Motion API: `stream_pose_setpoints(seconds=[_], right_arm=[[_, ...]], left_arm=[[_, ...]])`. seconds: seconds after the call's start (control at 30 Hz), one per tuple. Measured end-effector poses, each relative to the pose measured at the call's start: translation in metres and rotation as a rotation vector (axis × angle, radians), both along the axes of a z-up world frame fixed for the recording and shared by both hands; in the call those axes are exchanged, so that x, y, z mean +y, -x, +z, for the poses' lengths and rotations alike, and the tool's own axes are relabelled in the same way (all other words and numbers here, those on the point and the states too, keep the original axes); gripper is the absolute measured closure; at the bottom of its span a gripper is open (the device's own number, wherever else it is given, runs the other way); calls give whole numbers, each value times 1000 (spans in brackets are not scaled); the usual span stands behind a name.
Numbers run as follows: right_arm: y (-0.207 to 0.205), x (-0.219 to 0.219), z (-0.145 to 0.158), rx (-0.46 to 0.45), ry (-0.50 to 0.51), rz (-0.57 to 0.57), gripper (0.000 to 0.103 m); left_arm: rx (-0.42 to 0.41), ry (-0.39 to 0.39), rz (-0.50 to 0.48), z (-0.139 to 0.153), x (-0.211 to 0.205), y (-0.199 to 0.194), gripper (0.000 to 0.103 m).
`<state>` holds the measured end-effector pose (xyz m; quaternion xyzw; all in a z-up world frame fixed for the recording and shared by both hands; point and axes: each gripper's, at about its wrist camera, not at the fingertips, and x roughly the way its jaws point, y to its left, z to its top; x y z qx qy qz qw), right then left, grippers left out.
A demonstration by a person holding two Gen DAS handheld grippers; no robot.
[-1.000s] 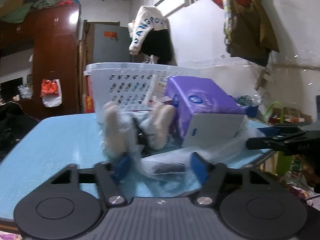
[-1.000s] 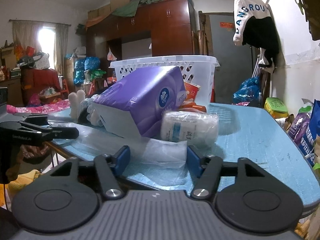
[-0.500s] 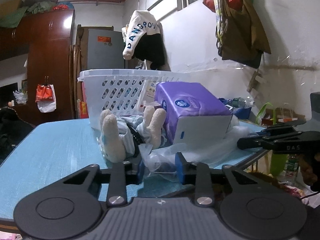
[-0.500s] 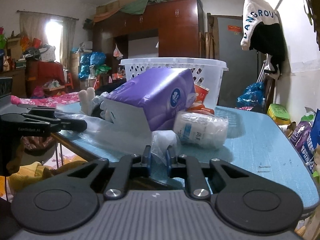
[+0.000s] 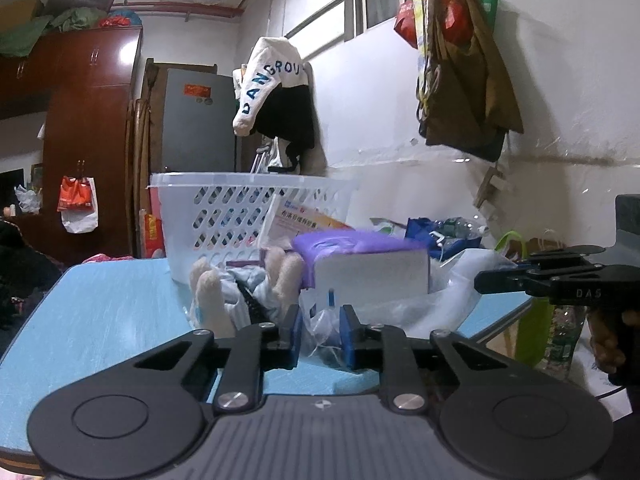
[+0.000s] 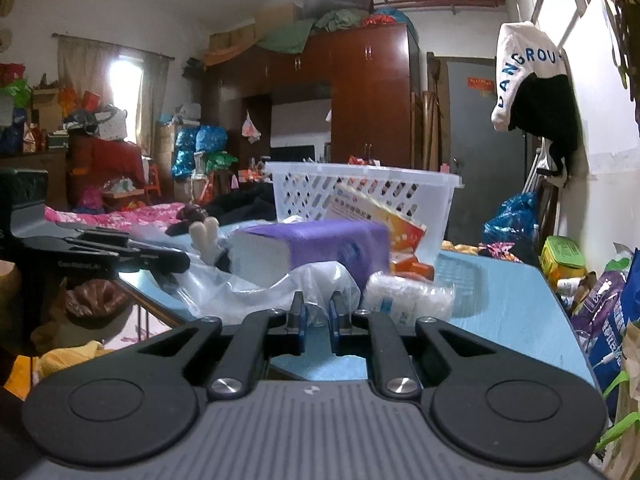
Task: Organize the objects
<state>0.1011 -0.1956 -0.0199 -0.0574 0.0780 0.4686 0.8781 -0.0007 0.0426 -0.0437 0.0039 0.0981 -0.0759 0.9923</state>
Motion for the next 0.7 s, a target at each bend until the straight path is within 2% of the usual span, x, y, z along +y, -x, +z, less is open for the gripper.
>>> stream_pose_setpoints(seconds=[0.33,0.7], right_arm=[[7,-3,26,-67,-74,12,90],[-32,18,57,-101,-119,-7,90]], left_arm=[[-97,11,-21,32,-3,14,80],[-158,-21,-1,75,7,-25,80]])
